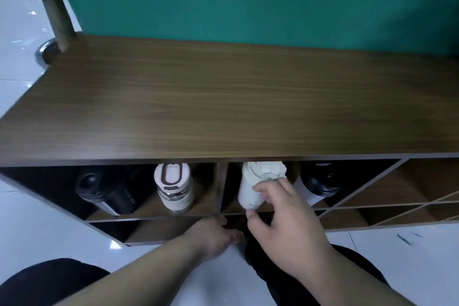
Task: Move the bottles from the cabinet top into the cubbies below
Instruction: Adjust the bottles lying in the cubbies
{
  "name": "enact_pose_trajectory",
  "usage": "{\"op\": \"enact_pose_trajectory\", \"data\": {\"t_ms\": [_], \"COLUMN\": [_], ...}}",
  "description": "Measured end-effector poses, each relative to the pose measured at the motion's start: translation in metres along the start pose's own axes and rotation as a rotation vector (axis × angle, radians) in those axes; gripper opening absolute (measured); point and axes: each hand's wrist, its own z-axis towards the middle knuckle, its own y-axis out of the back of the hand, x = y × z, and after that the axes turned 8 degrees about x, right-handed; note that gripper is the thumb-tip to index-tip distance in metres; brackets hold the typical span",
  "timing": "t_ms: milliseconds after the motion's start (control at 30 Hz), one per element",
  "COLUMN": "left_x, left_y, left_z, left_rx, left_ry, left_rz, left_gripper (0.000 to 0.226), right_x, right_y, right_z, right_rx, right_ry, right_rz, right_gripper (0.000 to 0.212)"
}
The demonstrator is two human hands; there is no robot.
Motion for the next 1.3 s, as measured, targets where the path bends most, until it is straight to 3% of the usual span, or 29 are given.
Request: {"op": "enact_pose_trajectory", "data": {"t_ms": [100, 167, 267, 333, 467, 600, 867, 1300], "left_x": [0.022, 0.035, 0.079, 0.081, 0.053, 0.061, 0.065, 0.064], "left_y": [0.012, 0.022, 0.028, 0.035, 0.053, 0.059, 0.052, 0.056], "left_z": [-0.017, -0.022, 0.02, 0.02, -0.022, -0.007, 0.0, -0.006], "left_rx": [-0.02, -0.086, -0.256, -0.331, -0.404, -0.461, -0.49, -0.477], "left_ry": [0.024, 0.084, 0.217, 0.27, 0.253, 0.193, 0.11, 0.104], "left_rz": [0.001, -0.088, -0.342, -0.407, -0.366, -0.335, -0.396, -0.469], "left_gripper": [0.074, 0.083, 0.098, 0.091, 0.109, 0.096, 0.066, 0.061], "right_x": [0.031, 0.051, 0.07, 0.076, 0.083, 0.092, 0.093, 0.095], "right_y": [-0.015, -0.027, -0.045, -0.056, -0.082, -0.105, -0.12, -0.12], "right_z": [0.0, 0.006, 0.022, 0.037, 0.066, 0.087, 0.107, 0.106], "right_rx": [0.248, 0.311, 0.35, 0.356, 0.269, 0.163, 0.125, 0.143], "right_ry": [0.109, 0.14, 0.09, 0.022, -0.063, -0.116, -0.198, -0.227], "right_rz": [-0.067, -0.078, -0.009, 0.043, 0.168, 0.265, 0.291, 0.288], "right_gripper": [0.038, 0.044, 0.071, 0.087, 0.101, 0.082, 0.064, 0.068]}}
